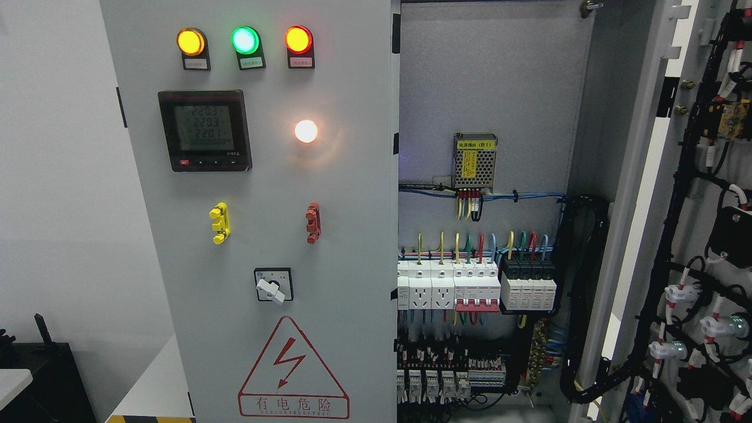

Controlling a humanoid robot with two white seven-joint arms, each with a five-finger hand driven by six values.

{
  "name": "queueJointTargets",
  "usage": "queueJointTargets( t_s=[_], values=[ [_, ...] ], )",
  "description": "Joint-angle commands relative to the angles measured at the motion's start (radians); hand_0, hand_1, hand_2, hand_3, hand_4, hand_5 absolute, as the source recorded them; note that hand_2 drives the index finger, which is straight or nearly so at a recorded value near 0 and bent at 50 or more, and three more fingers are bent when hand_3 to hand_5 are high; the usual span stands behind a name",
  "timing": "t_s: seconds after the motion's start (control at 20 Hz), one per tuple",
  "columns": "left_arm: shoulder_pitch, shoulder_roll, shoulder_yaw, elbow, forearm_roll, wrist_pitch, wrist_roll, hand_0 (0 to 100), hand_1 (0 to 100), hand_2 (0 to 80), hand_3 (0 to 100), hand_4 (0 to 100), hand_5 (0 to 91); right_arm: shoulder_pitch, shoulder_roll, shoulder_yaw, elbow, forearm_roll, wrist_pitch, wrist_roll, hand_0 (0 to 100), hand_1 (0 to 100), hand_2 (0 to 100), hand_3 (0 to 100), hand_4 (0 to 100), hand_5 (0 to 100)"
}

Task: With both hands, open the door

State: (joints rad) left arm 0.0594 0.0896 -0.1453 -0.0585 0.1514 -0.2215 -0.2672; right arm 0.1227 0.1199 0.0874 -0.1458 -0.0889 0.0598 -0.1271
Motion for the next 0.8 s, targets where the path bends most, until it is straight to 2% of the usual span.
queueJointTargets(
  t_s=[0.0, 0.15, 0.2, 0.75],
  values=[
    [-0.006, -0.119, 0.337, 0.175, -0.059, 0.016, 0.002, 0, 0, 0.0, 0, 4, 0.0, 0.0, 0.0, 0.0, 0.0, 0.0, 0.0, 0.0, 0, 0, 0, 0, 0, 0],
    [-0.006, -0.122, 0.443, 0.177, -0.147, 0.066, -0.001, 0, 0, 0.0, 0, 4, 0.0, 0.0, 0.0, 0.0, 0.0, 0.0, 0.0, 0.0, 0, 0, 0, 0, 0, 0],
    [-0.006, -0.122, 0.453, 0.178, -0.157, 0.083, -0.001, 0, 0, 0.0, 0, 4, 0.0, 0.0, 0.0, 0.0, 0.0, 0.0, 0.0, 0.0, 0, 0, 0, 0, 0, 0],
    [-0.006, -0.123, 0.458, 0.174, -0.161, 0.097, -0.015, 0, 0, 0.0, 0, 4, 0.0, 0.0, 0.0, 0.0, 0.0, 0.0, 0.0, 0.0, 0, 0, 0, 0, 0, 0]
  ],
)
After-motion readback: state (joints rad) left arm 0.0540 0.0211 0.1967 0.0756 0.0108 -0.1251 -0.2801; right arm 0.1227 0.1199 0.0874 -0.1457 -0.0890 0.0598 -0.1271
